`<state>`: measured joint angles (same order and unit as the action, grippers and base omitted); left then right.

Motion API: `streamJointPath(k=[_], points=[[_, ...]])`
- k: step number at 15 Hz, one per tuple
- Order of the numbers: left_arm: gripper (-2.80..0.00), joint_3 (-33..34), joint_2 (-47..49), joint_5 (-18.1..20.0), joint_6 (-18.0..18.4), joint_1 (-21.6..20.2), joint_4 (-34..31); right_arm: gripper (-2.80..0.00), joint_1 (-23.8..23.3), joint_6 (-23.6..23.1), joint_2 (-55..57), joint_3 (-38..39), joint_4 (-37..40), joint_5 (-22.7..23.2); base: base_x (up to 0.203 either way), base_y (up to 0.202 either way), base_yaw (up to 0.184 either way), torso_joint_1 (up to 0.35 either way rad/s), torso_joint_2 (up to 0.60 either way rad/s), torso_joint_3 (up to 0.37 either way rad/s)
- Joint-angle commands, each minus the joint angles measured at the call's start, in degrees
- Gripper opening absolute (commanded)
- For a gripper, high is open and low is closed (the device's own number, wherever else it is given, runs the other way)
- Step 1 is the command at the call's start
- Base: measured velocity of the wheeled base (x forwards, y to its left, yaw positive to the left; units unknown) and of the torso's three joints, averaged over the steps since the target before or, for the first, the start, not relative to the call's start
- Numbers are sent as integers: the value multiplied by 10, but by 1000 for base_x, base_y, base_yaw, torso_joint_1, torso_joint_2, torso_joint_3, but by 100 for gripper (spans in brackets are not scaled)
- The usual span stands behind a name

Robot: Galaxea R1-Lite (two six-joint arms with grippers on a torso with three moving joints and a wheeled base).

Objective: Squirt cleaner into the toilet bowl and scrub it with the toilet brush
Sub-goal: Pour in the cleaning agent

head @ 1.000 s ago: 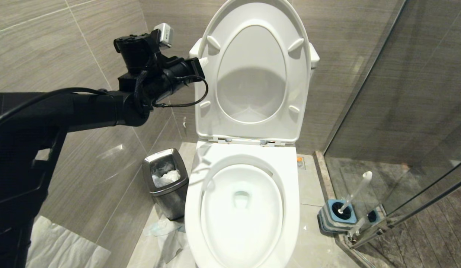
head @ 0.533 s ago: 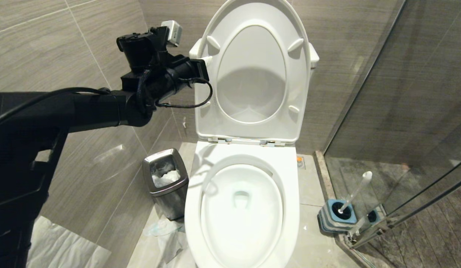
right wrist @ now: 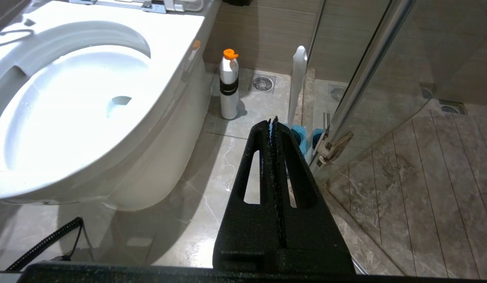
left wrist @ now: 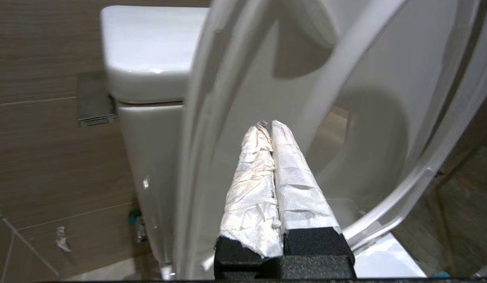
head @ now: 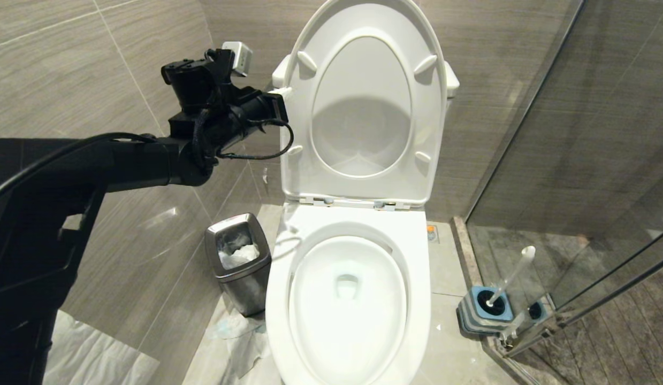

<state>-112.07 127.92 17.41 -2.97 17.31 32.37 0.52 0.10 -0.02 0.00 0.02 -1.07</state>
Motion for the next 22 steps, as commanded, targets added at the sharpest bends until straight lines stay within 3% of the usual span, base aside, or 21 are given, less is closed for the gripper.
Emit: streamJointPath(k=[1, 22], points=[[-280, 0, 2, 2, 0, -11, 3, -280, 0, 0, 0, 1, 0, 0, 0, 0, 0, 3, 3, -49], [-280, 0, 22, 1, 3, 12, 26, -280, 0, 0, 0, 1, 0, 0, 0, 0, 0, 1, 0, -37]])
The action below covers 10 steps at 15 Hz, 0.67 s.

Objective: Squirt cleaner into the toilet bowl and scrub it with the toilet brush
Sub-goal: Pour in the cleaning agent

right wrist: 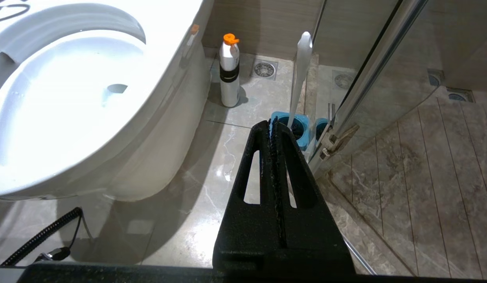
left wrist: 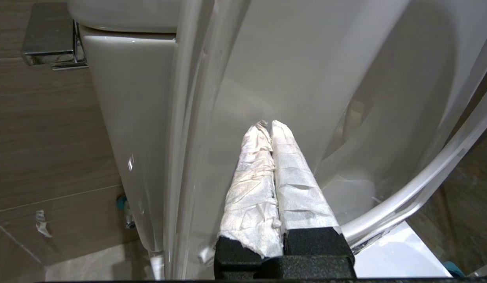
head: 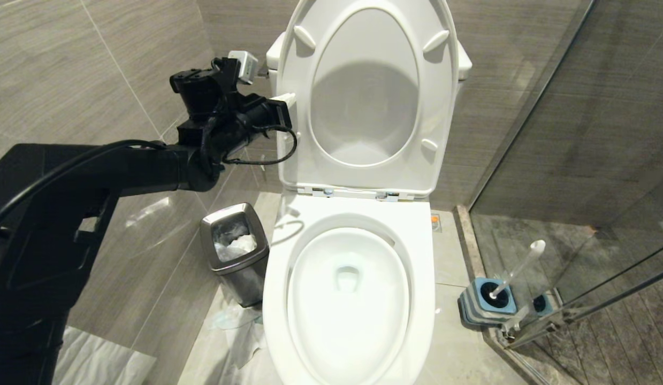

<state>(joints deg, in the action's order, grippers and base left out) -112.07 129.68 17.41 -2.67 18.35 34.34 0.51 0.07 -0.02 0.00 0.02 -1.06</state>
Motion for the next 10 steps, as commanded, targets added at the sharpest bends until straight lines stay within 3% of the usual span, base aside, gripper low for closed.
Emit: streamJointPath(k=[1, 10], points=[[-280, 0, 8, 1, 0, 4, 13, -280, 0, 0, 0, 1, 0, 0, 0, 0, 0, 0, 0, 0], [-280, 0, 13, -2, 3, 5, 46, -280, 0, 0, 0, 1, 0, 0, 0, 0, 0, 1, 1, -27]])
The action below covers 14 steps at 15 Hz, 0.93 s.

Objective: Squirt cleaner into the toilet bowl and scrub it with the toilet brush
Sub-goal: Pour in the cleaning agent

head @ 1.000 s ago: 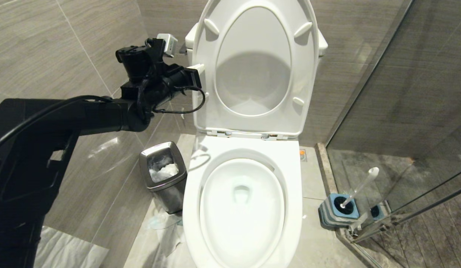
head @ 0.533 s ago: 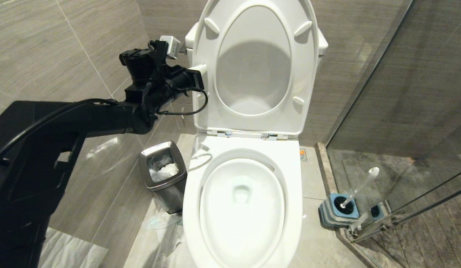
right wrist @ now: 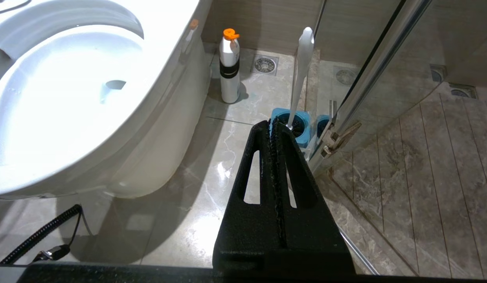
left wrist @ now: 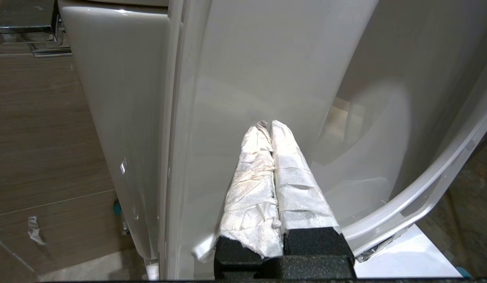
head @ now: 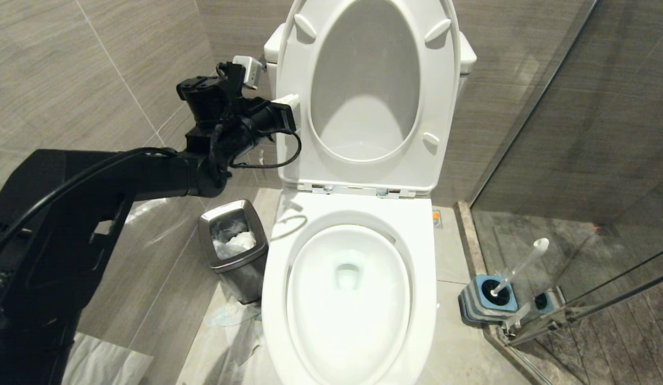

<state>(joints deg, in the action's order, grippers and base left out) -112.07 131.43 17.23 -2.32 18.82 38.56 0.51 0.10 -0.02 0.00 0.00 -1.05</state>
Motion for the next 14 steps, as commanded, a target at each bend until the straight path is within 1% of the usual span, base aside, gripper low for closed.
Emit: streamJointPath(k=[1, 3, 6, 7, 10, 14], points=[[-280, 0, -11, -1, -1, 0, 4, -280, 0, 0, 0, 1, 0, 0, 0, 0, 0, 0, 0, 0], [-280, 0, -19, 0, -1, 0, 1, -280, 0, 0, 0, 1, 0, 0, 0, 0, 0, 0, 0, 0], [-280, 0, -6, 0, 0, 3, 9, -280, 0, 0, 0, 1, 0, 0, 0, 0, 0, 0, 0, 0], [-280, 0, 3, 1, 0, 3, 23, -280, 0, 0, 0, 1, 0, 0, 0, 0, 0, 0, 0, 0], [-280, 0, 42, 2, -1, 2, 97, -280, 0, 0, 0, 1, 0, 0, 0, 0, 0, 0, 0, 0], [-280, 0, 58, 3, -1, 0, 113, -280, 0, 0, 0, 1, 1, 0, 0, 0, 0, 0, 0, 0]])
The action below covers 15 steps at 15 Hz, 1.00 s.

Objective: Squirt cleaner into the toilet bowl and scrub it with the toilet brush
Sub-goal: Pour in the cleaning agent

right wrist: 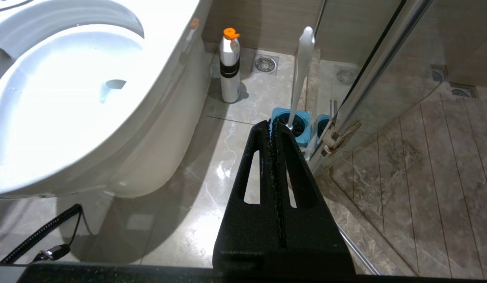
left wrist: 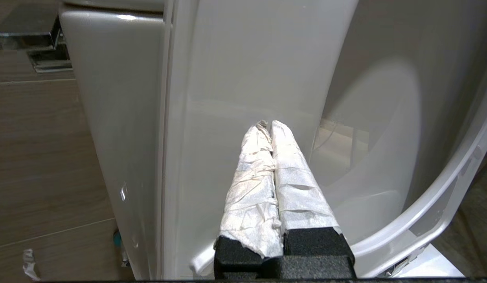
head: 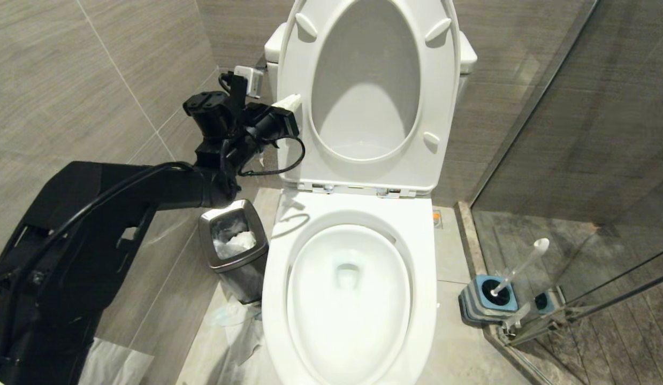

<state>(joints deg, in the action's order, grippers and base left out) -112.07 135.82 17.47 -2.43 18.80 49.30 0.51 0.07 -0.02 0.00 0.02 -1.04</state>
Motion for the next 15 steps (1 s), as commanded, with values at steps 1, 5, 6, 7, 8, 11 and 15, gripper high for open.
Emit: streamJointPath(k=[1, 5, 6, 7, 8, 11, 15], points=[[-280, 0, 18, 1, 0, 0, 11, -280, 0, 0, 0, 1, 0, 0, 0, 0, 0, 0, 0, 0], [-280, 1, -9, 6, -2, 1, 12, -280, 0, 0, 0, 1, 0, 0, 0, 0, 0, 0, 0, 0], [-280, 1, -25, 11, -4, 1, 7, -280, 0, 0, 0, 1, 0, 0, 0, 0, 0, 0, 0, 0], [-280, 1, -45, 16, -6, 1, -1, -280, 0, 0, 0, 1, 0, 0, 0, 0, 0, 0, 0, 0], [-280, 1, -69, 18, -10, 2, -14, -280, 0, 0, 0, 1, 0, 0, 0, 0, 0, 0, 0, 0], [-280, 1, -160, 14, -45, 7, -73, -280, 0, 0, 0, 1, 1, 0, 0, 0, 0, 0, 0, 0], [-280, 2, -300, -4, -131, 12, -201, -280, 0, 0, 0, 1, 0, 0, 0, 0, 0, 0, 0, 0]])
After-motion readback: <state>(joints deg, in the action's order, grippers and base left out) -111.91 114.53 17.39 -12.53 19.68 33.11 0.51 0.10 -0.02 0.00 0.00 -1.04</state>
